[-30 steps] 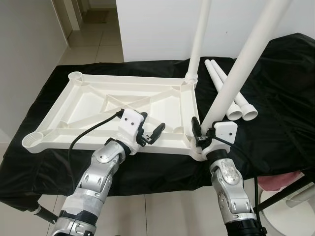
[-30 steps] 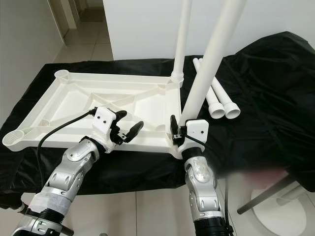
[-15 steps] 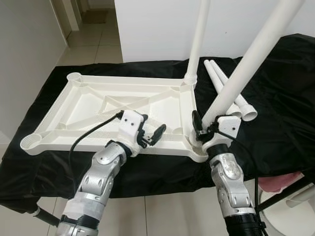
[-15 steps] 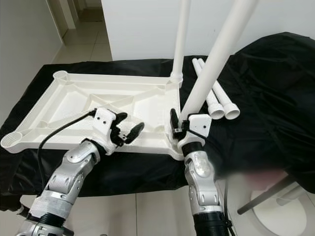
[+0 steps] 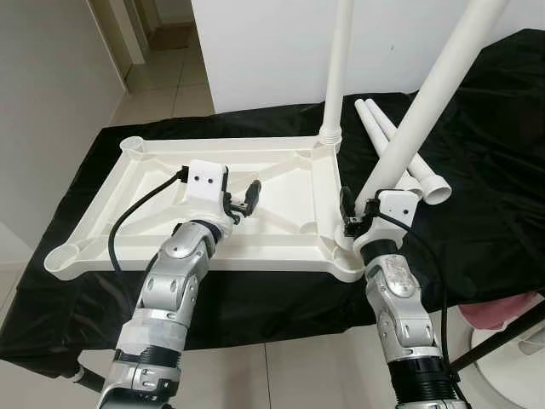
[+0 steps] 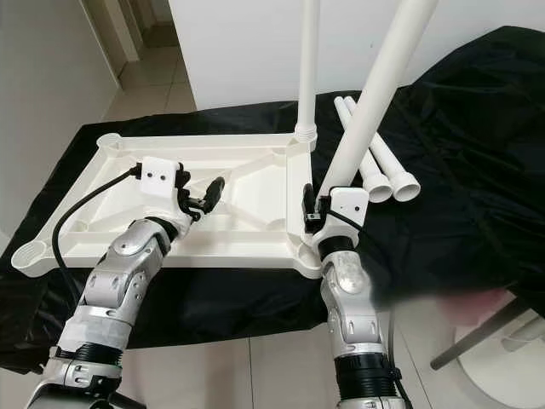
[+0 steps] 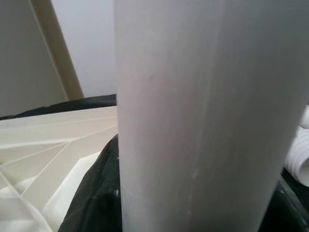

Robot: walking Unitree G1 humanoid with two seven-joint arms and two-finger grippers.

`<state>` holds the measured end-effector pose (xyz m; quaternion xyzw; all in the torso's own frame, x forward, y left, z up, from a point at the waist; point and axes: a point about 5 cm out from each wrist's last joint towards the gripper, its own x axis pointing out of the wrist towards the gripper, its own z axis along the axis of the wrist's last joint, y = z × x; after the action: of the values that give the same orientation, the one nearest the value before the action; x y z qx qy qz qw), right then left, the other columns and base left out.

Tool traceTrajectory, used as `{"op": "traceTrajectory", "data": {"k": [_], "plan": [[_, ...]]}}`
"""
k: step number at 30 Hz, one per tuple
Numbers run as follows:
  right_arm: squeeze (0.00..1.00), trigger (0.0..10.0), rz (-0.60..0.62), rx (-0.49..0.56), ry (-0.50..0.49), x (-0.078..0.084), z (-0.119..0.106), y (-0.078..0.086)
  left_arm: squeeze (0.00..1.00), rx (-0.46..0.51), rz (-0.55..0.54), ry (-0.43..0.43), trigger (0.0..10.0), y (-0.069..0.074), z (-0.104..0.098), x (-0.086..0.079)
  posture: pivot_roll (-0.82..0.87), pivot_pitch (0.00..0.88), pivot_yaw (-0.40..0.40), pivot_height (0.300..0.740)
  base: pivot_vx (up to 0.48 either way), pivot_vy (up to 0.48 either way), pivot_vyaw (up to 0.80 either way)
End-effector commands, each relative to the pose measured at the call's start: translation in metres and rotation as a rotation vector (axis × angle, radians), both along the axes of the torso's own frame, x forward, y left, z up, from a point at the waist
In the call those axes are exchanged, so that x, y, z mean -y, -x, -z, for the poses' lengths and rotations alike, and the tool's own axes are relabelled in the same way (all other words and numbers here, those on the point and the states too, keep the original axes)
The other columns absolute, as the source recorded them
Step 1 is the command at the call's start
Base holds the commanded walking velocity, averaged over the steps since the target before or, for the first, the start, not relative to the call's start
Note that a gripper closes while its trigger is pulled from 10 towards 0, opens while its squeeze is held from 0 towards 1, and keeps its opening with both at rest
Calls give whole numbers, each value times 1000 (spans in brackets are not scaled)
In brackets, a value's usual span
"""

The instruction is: Building children table

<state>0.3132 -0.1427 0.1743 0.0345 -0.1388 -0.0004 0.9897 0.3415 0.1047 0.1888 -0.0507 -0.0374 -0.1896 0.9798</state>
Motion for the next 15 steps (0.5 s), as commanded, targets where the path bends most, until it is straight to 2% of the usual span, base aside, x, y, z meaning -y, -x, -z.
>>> {"op": "traceTrajectory", "data": {"k": [1, 4, 5, 6, 10, 15], "plan": [[0, 10000, 45, 41, -12, 1, -13, -5, 0, -44, -261, 40, 10000, -8, 0, -25, -61, 24, 124, 740, 0, 0, 0], [0, 10000, 71, 57, 39, 3, -15, -4, 0, -22, -302, 23, 10000, -9, -1, -29, -61, 24, 124, 740, 0, 0, 0], [0, 10000, 64, 44, 43, 2, -15, -3, 0, -43, -255, 79, 10000, -6, -4, -27, -62, 49, 117, 740, 0, 0, 0], [0, 10000, 64, 44, 43, 2, -15, -3, 0, -43, -255, 79, 10000, -6, -4, -27, -62, 49, 117, 740, 0, 0, 0], [0, 10000, 72, 17, 18, 1, -12, -1, 0, -67, -221, 134, 10000, -3, -3, -23, -64, 63, 119, 740, 0, 0, 0], [0, 10000, 93, -1, -21, -2, -14, 4, 0, -72, -212, 128, 10000, 4, -1, -15, -87, 93, 128, 740, 0, 0, 0]]}}
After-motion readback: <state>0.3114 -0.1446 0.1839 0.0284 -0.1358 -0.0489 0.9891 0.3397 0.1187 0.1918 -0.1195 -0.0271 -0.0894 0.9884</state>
